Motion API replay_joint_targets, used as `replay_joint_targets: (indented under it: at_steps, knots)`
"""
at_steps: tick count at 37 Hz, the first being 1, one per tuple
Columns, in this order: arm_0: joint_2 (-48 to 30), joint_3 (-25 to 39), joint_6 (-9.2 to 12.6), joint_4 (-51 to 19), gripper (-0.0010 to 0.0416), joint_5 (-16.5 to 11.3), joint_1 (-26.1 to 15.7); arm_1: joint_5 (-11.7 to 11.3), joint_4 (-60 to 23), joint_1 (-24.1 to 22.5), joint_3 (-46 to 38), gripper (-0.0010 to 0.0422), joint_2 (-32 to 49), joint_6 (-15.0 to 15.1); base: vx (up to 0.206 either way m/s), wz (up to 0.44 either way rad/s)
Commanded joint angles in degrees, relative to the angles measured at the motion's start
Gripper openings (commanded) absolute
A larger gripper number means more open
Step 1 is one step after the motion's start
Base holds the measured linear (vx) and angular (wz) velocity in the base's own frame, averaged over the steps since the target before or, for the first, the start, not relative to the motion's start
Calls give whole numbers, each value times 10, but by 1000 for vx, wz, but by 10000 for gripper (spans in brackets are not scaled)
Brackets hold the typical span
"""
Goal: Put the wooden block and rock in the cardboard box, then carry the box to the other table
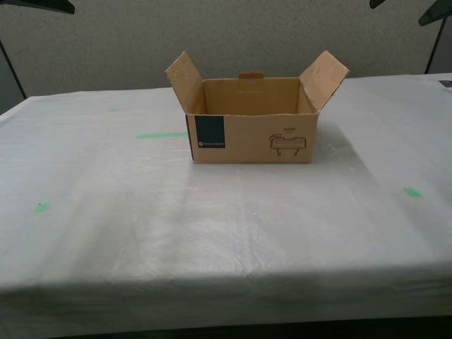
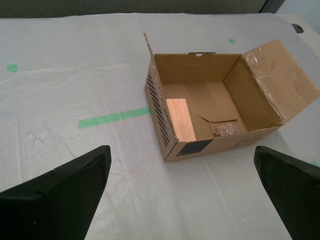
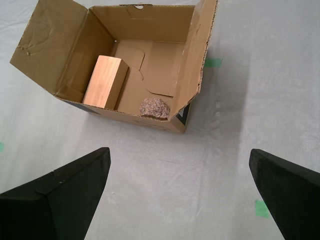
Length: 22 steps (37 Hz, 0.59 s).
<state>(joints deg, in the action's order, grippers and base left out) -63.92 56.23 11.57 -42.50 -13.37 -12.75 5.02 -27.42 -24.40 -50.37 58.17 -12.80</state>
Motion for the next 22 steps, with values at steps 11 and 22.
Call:
replay_joint_targets:
  at_steps: [11,22]
  knots:
    - [0,0,0,1,387,2,0,-1,1,0,0,391,0,2,0,0]
    - [0,0,-1,1,387,2,0,-1,1,0,0,391,0,2,0,0]
